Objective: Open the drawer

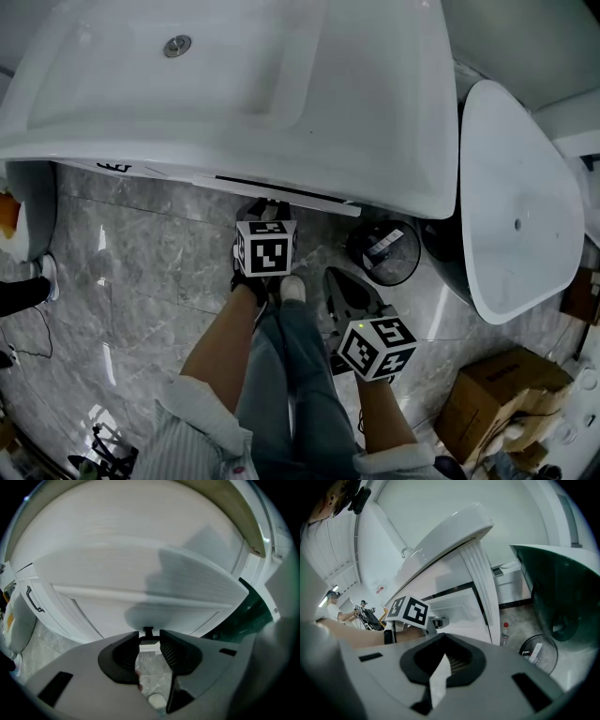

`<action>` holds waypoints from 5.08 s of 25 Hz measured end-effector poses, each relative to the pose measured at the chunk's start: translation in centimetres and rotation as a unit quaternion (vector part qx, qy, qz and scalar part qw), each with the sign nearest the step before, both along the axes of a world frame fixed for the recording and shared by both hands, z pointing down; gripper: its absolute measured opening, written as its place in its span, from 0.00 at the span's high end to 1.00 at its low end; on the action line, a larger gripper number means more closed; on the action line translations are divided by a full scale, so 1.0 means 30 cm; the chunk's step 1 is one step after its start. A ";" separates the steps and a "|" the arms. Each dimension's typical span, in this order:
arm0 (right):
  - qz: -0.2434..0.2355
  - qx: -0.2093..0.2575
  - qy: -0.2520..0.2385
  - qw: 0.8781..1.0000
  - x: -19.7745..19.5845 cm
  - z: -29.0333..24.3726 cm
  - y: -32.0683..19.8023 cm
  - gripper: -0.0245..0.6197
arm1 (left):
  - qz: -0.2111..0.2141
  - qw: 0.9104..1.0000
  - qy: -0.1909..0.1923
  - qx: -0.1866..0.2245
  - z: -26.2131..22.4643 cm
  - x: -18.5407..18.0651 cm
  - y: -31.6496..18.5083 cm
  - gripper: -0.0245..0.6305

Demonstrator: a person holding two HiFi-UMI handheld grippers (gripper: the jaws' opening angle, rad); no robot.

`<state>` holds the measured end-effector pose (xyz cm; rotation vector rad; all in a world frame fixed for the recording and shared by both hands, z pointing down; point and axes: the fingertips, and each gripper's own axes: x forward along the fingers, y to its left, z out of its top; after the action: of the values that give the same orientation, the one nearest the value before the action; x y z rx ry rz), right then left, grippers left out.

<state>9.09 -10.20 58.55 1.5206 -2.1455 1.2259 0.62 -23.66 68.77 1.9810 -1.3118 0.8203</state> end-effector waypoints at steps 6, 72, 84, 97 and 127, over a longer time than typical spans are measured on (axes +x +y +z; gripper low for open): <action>-0.001 -0.002 -0.001 1.000 -0.009 -0.002 0.009 0.95 | 0.001 1.000 -0.002 -0.010 0.002 -0.011 0.049 0.74; -0.014 -0.032 0.009 0.999 -0.084 0.036 0.097 0.95 | -0.045 0.998 0.024 -0.047 0.078 -0.117 0.360 0.75; -0.028 -0.036 0.009 0.999 -0.113 -0.002 0.120 0.95 | -0.037 0.997 0.020 -0.061 0.034 -0.132 0.472 0.76; -0.051 -0.014 0.014 0.999 -0.155 -0.207 0.074 0.95 | -0.038 0.998 0.039 -0.044 -0.254 -0.154 0.462 0.84; -0.163 0.217 -0.010 0.962 -0.242 -1.127 -0.105 0.95 | 0.010 0.963 0.168 0.212 -1.400 -0.089 0.314 0.94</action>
<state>1.82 -13.34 24.72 1.2180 -2.6687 0.6944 -2.04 -14.24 26.76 2.3374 -1.3398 0.1952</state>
